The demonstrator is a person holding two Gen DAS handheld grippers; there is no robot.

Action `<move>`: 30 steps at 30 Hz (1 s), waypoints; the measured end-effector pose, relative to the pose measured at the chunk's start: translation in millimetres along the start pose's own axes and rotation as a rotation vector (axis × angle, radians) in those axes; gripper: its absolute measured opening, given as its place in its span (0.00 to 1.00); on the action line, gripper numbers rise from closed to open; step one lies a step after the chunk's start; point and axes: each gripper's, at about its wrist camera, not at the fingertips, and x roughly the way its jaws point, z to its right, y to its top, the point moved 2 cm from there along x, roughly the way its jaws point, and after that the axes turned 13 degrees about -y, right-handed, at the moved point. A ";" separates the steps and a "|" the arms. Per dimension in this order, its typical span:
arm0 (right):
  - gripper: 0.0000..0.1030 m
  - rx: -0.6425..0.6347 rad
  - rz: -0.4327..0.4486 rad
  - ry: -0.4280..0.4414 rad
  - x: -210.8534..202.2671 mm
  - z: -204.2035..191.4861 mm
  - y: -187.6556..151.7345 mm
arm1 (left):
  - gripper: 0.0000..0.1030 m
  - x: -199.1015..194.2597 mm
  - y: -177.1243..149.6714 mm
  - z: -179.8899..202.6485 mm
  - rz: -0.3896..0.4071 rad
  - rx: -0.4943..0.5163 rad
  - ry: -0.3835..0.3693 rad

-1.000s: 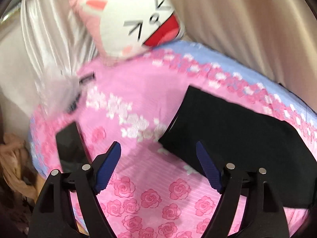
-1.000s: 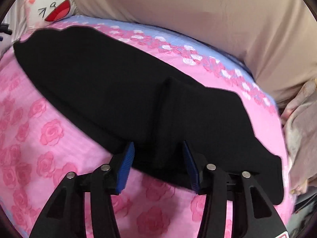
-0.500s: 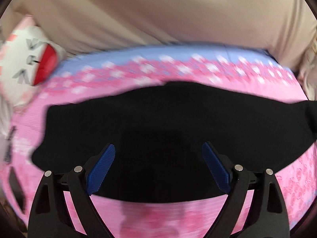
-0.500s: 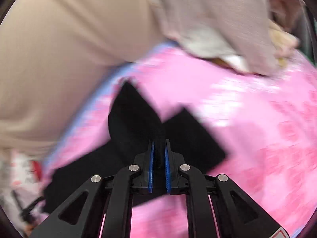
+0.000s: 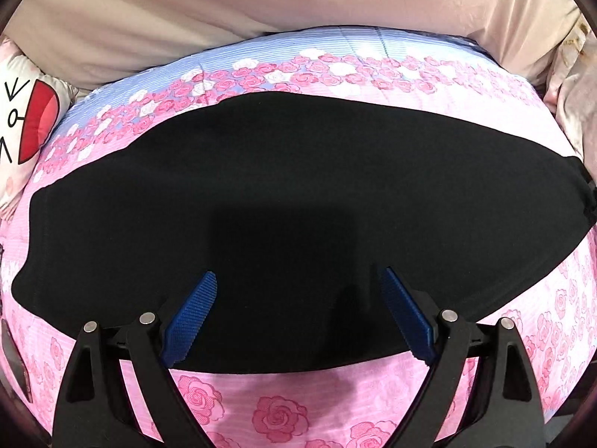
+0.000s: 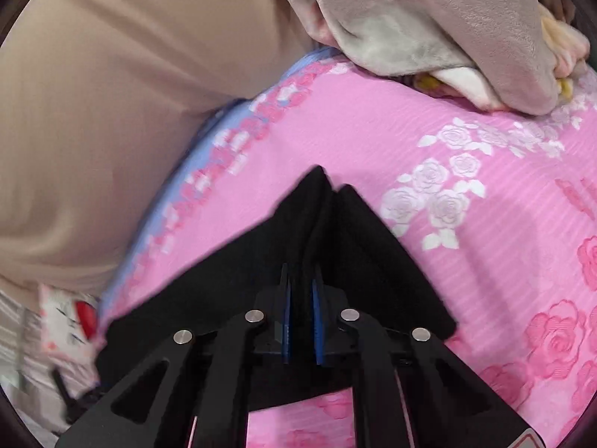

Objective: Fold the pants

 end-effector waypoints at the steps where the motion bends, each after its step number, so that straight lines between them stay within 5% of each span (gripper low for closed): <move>1: 0.09 0.022 0.023 0.060 -17.1 -5.8 6.1 | 0.85 -1.3 0.5 0.5 0.002 0.002 -0.001; 5: 0.09 0.082 0.117 0.142 -76.7 -3.3 25.1 | 0.85 -7.2 3.6 -1.4 0.008 -0.008 -0.046; 8: 0.09 0.024 0.052 -0.111 -43.3 25.1 20.4 | 0.85 -0.7 1.8 -4.8 -0.003 -0.023 -0.050; 10: 0.06 0.058 -0.046 -0.152 -3.3 50.6 4.3 | 0.85 6.2 -0.4 -6.2 -0.028 -0.035 -0.057; 13: 0.11 0.038 0.043 -0.139 -13.7 48.7 -0.1 | 0.85 9.9 -2.8 -5.4 -0.048 -0.025 -0.065; 19: 0.16 -0.074 0.215 -0.389 -53.0 25.8 -5.3 | 0.85 3.0 -3.8 -21.0 -0.024 -0.049 -0.058; 23: 0.16 -0.136 0.210 -0.287 -63.6 7.1 -27.4 | 0.90 2.7 -10.6 -37.7 -0.013 -0.091 -0.060; 26: 0.05 -0.168 0.086 -0.358 -19.1 9.9 -38.3 | 0.90 8.9 -16.0 -42.1 -0.006 -0.080 -0.039; 30: 0.15 -0.181 0.186 -0.400 -46.1 -26.8 -48.2 | 0.90 -2.0 -20.2 -42.2 0.010 -0.042 -0.004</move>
